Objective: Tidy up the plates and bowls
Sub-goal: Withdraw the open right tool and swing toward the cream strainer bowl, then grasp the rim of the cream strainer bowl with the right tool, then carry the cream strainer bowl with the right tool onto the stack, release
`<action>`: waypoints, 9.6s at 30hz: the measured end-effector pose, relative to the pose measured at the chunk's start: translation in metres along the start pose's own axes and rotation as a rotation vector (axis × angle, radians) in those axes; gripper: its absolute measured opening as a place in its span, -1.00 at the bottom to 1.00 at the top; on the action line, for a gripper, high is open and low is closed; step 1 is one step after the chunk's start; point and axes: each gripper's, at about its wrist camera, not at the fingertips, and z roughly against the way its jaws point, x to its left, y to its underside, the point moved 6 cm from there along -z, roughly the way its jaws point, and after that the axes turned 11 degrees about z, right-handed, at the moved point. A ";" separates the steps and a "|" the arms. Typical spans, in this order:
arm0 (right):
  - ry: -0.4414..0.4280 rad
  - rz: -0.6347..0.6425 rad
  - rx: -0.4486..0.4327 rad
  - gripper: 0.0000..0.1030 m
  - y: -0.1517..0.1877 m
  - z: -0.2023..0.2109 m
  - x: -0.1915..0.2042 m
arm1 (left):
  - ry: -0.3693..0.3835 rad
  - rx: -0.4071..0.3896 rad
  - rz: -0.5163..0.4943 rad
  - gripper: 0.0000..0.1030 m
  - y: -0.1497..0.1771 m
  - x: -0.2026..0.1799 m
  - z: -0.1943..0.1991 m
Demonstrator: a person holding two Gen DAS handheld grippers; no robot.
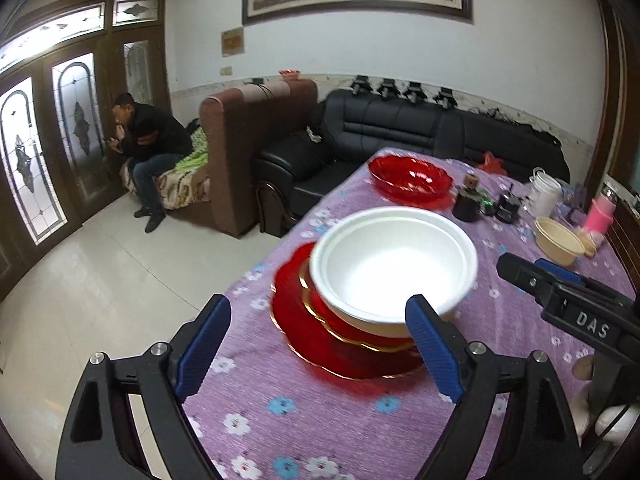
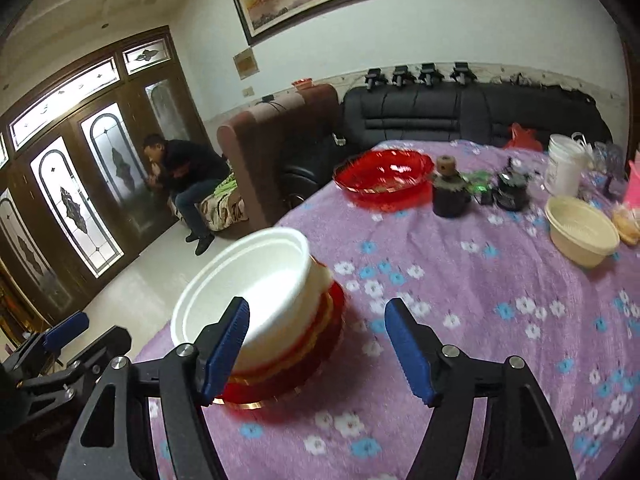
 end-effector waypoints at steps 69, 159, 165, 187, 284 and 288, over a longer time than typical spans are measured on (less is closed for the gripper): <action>-0.171 -0.121 -0.201 0.51 -0.046 0.263 -0.043 | 0.654 0.099 -0.160 0.72 -0.083 -0.182 0.208; 0.051 -0.475 0.218 -0.76 0.069 0.002 -0.309 | 0.329 0.615 -0.122 0.04 0.069 -0.299 -0.176; 0.095 -0.417 0.165 -0.75 0.076 -0.001 -0.305 | 0.295 0.613 -0.129 0.02 0.079 -0.309 -0.191; 0.078 -0.330 0.111 -0.71 0.072 0.000 -0.285 | 0.286 0.529 -0.128 -0.65 0.091 -0.314 -0.158; -0.092 0.016 0.081 -0.67 -0.033 -0.066 0.030 | 0.013 0.088 0.055 -0.60 -0.016 -0.013 -0.085; -0.088 0.014 0.102 -0.67 -0.030 -0.079 0.029 | 0.000 0.108 0.050 -0.60 -0.015 -0.010 -0.101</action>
